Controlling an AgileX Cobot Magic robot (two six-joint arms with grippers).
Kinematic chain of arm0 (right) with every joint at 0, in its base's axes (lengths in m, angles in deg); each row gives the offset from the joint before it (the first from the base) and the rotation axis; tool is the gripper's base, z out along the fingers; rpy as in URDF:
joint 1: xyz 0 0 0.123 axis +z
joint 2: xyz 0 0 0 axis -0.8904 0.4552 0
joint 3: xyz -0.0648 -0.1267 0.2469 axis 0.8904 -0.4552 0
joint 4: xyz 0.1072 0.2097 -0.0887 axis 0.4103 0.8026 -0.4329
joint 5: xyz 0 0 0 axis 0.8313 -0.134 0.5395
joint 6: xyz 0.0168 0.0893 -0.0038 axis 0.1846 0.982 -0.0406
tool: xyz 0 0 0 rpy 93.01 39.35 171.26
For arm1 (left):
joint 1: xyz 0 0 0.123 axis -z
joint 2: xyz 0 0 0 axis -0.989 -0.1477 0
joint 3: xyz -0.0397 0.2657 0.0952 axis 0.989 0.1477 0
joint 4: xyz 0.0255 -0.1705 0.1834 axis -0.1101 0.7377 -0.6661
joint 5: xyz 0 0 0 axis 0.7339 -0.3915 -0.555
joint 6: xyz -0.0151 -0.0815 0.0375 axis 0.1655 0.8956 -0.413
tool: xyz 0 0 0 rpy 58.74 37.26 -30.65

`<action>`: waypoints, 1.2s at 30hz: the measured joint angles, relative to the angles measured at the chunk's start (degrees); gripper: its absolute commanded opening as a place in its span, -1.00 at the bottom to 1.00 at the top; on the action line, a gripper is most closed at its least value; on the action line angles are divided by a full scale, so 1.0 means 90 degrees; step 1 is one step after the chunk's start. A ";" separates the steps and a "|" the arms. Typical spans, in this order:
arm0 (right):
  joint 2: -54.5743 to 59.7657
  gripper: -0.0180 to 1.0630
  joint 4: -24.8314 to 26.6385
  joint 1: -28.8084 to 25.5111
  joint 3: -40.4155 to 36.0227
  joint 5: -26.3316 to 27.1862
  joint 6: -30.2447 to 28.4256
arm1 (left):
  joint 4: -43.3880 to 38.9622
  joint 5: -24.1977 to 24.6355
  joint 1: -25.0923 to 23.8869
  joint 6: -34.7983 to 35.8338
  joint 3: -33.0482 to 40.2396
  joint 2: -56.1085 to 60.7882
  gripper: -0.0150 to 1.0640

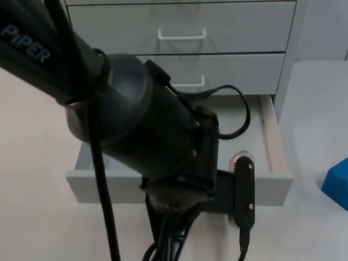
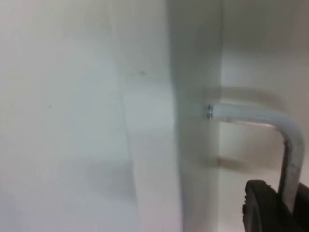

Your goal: Open the drawer with the left hand, place the block into the drawer with the right hand, then close the drawer with the left hand.

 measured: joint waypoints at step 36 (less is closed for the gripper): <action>0.0000 0.98 0.0000 0.0000 0.0000 0.0000 0.0000 | 0.1194 0.0786 0.0138 -0.0978 0.0292 0.0833 0.94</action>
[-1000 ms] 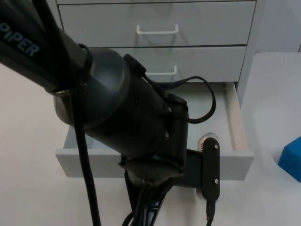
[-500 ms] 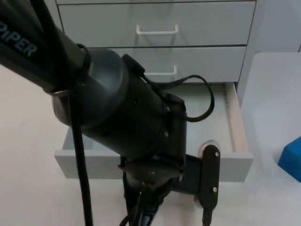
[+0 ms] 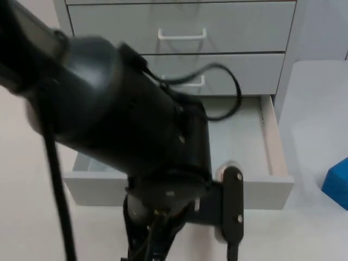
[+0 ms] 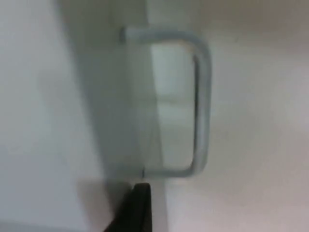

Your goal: Open the drawer with the left hand, place the block into the drawer with the right hand, then close the drawer with the left hand.

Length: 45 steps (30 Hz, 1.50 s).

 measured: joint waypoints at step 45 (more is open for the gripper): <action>0.0058 0.98 0.0424 0.0000 0.0000 -0.0136 -0.0416 | 0.2748 0.0475 -0.2440 0.0570 0.0719 0.6755 0.94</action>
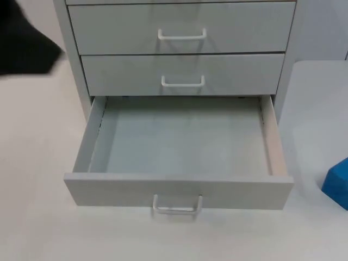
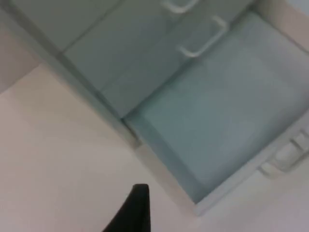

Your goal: Open the drawer with the left hand, place the block into the drawer with the right hand, then close the drawer with the left hand.

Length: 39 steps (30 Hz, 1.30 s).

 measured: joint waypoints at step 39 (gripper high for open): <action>0.2218 0.98 -0.0492 0.1479 0.0010 0.0485 -0.0052 | 0.1419 0.0014 -0.3257 -0.0285 0.1600 0.1453 0.94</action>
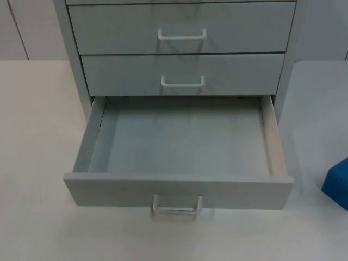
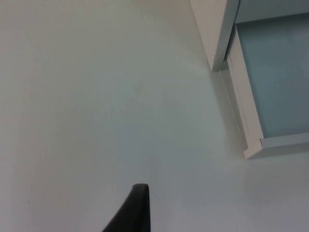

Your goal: Open the drawer with the left hand, place the block into the drawer with the right hand, then close the drawer with the left hand.

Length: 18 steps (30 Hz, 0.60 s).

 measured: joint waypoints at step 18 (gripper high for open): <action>0.3159 0.98 -0.0216 0.0096 0.1551 0.0325 -0.0711 | -0.0129 0.0000 0.0000 -0.0004 0.0000 0.0000 0.94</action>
